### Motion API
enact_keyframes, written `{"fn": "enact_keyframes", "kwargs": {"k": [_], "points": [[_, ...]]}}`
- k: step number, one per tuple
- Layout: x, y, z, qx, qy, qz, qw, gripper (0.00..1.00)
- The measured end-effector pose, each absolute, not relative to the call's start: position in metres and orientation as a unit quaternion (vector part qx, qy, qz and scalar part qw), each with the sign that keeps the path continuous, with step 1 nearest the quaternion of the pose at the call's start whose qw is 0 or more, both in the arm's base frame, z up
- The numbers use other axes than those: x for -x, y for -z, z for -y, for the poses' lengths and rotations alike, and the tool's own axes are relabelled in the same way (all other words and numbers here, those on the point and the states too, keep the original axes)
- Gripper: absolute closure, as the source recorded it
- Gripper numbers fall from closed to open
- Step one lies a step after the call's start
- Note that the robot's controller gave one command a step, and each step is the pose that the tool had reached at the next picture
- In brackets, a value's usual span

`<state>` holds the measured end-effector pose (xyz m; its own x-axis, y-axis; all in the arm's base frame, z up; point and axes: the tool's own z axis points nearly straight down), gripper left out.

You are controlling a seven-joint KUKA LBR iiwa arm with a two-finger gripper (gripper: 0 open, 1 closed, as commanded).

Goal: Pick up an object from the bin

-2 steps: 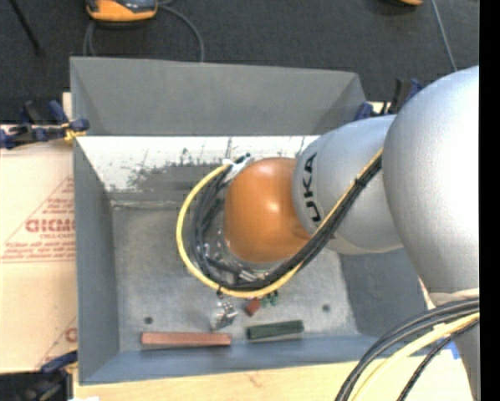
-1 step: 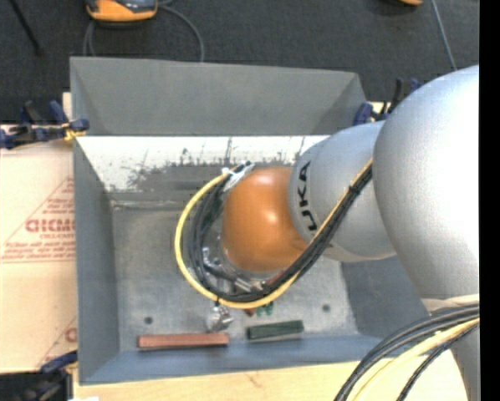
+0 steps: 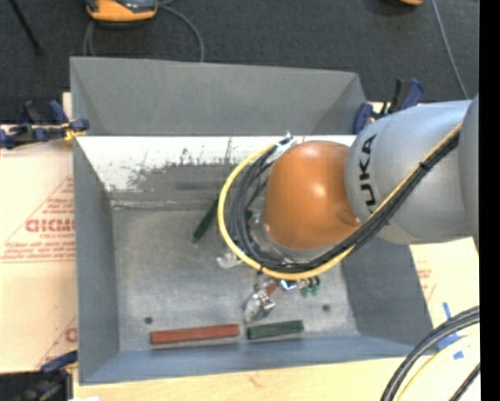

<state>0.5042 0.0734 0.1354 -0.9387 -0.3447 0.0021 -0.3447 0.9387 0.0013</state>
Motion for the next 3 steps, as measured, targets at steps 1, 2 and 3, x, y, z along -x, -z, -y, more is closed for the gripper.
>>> {"fn": "enact_keyframes", "kwargs": {"k": [1, 2, 3], "points": [[-0.501, -0.157, -0.046, -0.196, -0.002, 0.981, -0.005, 0.0], [-0.474, -0.086, -0.01, -0.287, 0.0, 0.958, -0.003, 1.0], [-0.474, -0.086, -0.01, -0.287, 0.0, 0.958, -0.003, 1.0]]}}
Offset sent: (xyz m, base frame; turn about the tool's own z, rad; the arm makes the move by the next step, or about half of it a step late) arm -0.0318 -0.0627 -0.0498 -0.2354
